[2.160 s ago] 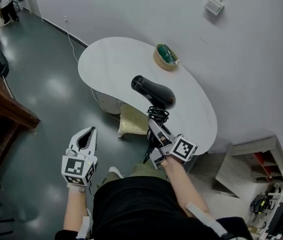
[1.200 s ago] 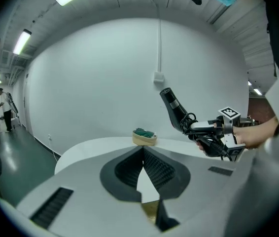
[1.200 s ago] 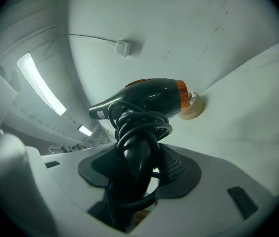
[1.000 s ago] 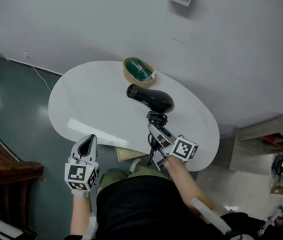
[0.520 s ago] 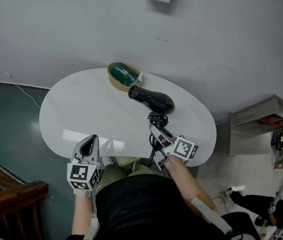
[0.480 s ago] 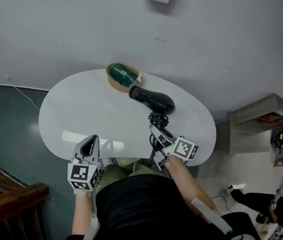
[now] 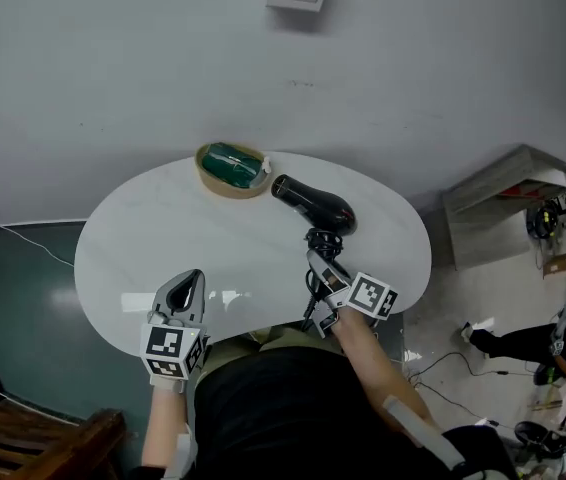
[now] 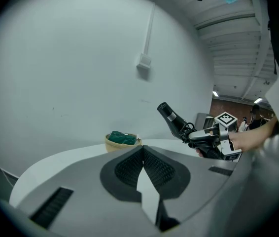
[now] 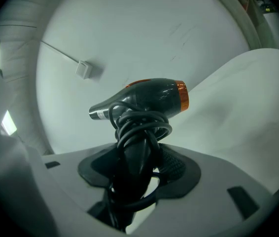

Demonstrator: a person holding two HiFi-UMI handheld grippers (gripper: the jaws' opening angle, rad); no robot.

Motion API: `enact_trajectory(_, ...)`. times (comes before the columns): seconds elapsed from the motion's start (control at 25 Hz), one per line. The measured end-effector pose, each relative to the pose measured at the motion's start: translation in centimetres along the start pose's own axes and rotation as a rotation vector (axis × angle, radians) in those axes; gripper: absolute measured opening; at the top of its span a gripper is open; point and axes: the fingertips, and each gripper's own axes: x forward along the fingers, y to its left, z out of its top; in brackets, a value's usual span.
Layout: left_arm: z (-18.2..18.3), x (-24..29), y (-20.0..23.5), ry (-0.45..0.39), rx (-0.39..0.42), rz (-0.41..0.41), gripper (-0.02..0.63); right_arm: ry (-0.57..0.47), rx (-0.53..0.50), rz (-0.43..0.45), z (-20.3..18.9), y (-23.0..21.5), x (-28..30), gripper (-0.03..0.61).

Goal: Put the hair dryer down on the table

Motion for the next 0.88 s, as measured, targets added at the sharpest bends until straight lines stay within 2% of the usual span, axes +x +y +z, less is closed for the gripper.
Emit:
enact_trajectory(0.16,0.4,0.4,1.3,0.003,0.021,-0.06,0.009,-0.056,0.032,-0.084,-0.4,-1.5,0.3,0.232)
enact_trajectory(0.48,-1.2,1.3,2.0,0.053,0.023,-0.139,0.009,-0.116,0.038,-0.234,-0.2,-4.8,1.2,0.232)
enact_trajectory(0.68,-1.8,1.9,1.5,0.08,0.014,-0.124,0.009,-0.09,0.003,-0.309,0.8,-7.4,2.2,0.232)
enact_trajectory(0.88,-1.6,2.7,0.9,0.087,-0.002,-0.063,0.009,-0.039,-0.013,-0.346,2.2,-9.9,3.6,0.232)
